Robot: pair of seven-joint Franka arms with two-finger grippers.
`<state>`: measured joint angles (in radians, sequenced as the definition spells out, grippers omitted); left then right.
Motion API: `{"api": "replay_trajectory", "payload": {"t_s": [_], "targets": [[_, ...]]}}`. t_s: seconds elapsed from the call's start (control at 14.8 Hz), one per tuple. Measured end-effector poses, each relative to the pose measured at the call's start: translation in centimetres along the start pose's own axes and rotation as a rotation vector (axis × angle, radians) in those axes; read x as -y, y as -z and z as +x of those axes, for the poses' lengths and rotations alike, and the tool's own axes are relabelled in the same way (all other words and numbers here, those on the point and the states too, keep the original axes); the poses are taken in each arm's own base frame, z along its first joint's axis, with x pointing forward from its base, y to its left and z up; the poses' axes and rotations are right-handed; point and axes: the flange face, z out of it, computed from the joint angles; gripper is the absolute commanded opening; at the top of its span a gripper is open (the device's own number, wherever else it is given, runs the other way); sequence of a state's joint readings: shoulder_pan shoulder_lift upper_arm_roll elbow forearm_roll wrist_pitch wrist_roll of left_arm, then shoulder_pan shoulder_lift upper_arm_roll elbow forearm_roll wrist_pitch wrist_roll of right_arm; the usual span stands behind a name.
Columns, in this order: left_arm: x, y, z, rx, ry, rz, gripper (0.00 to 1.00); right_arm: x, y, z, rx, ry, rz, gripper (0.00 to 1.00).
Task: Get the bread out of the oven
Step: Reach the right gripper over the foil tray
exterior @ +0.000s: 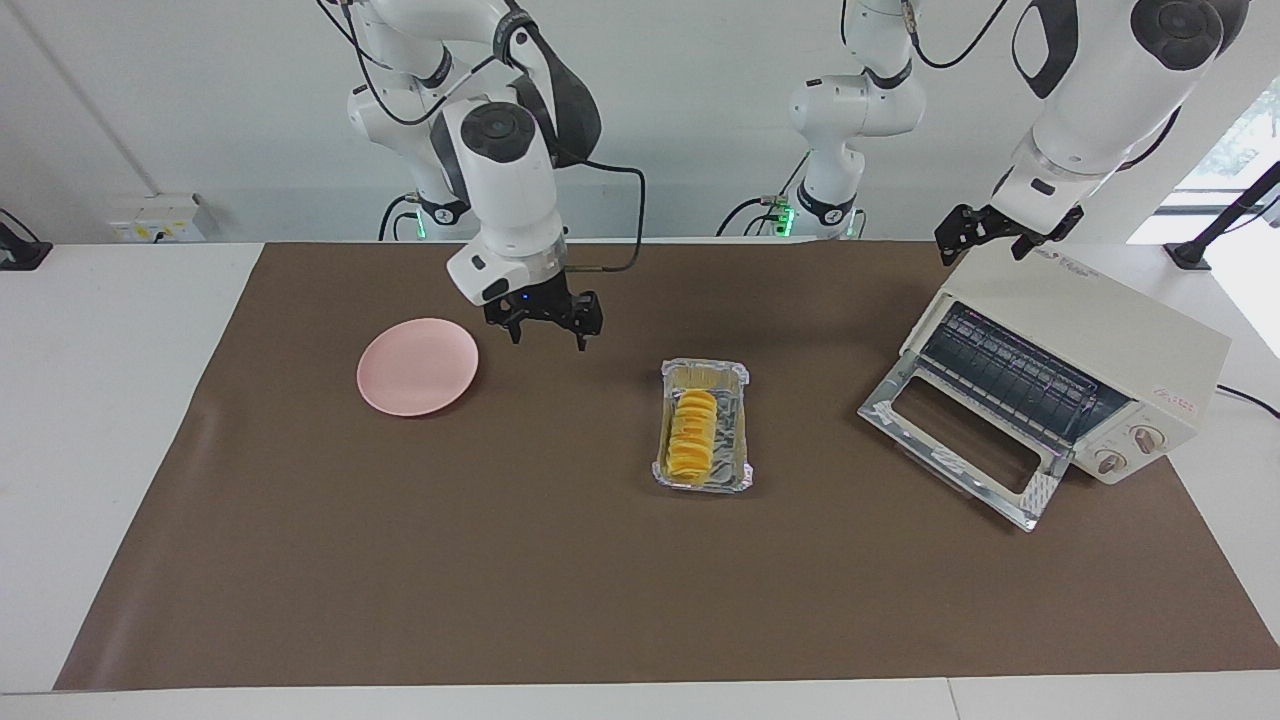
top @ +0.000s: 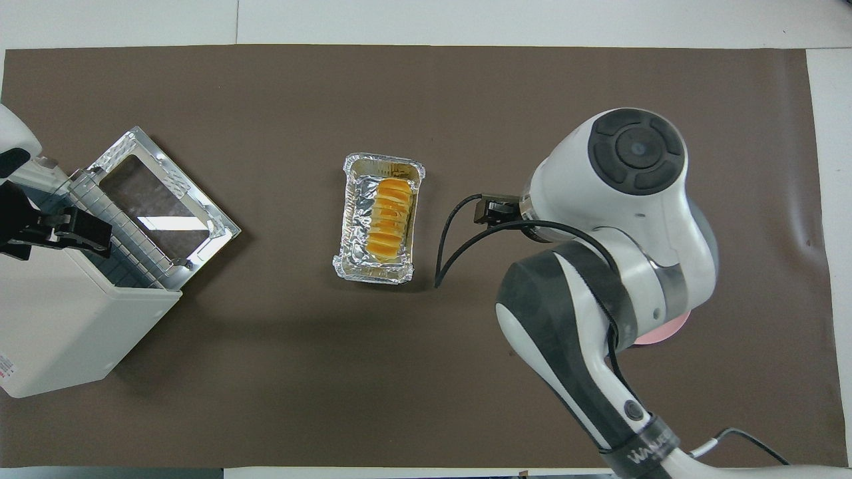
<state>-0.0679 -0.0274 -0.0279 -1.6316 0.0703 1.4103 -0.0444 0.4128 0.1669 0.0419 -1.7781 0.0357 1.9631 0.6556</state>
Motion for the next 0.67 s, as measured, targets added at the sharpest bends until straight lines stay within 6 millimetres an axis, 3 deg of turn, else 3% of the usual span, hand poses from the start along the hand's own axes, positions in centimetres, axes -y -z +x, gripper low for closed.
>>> {"api": "replay_trajectory", "payload": {"t_s": [0.2,0.47,0.67], "targets": [[-0.4,0.2,-0.1,-0.005,-0.008,0.001,1.00,3.1,-2.8,-0.9,0.007,-0.032,-0.003,1.00],[-0.5,0.2,-0.1,-0.006,-0.011,0.002,1.00,9.1,-7.3,-1.7,0.009,-0.086,-0.043,1.00],[-0.3,0.4,-0.2,-0.010,-0.007,0.001,1.00,11.2,-11.1,-0.7,-0.016,-0.087,-0.049,1.00]]}}
